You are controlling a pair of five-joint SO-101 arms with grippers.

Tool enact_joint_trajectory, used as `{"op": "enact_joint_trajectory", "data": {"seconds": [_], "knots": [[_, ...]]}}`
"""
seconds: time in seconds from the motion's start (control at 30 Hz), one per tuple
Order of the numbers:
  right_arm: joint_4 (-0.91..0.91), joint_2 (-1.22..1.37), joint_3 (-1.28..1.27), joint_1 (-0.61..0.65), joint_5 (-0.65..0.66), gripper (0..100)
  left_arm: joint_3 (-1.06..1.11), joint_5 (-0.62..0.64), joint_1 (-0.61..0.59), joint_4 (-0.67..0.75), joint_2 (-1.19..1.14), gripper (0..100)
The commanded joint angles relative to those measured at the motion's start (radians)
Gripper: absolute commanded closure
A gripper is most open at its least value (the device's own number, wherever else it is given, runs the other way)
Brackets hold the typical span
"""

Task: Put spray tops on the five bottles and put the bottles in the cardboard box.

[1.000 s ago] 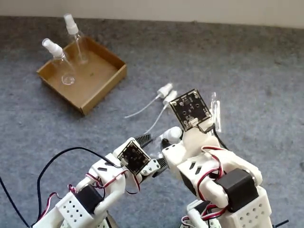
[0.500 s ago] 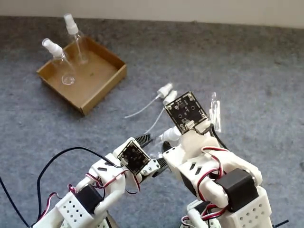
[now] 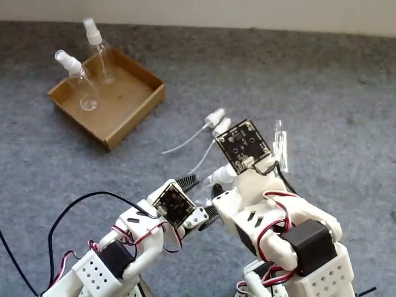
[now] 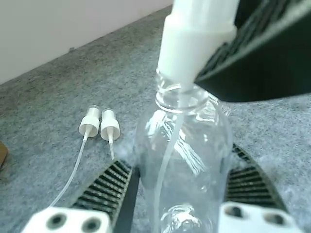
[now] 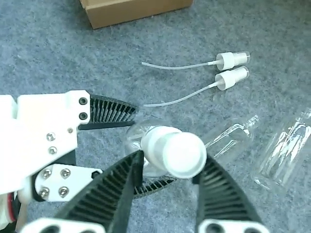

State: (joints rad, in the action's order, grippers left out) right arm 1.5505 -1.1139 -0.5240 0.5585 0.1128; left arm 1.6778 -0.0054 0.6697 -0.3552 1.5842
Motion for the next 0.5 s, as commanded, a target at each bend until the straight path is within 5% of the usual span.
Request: {"op": "enact_joint_trajectory", "data": {"seconds": [0.0,0.47], "knots": [[0.007,-0.012,0.019,-0.013,0.014,94.1,0.024,0.011,-0.010,0.025,0.018,87],[-0.039,-0.004,0.013,-0.013,0.074,91.6,0.024,0.011,-0.010,0.025,0.018,87]]}}
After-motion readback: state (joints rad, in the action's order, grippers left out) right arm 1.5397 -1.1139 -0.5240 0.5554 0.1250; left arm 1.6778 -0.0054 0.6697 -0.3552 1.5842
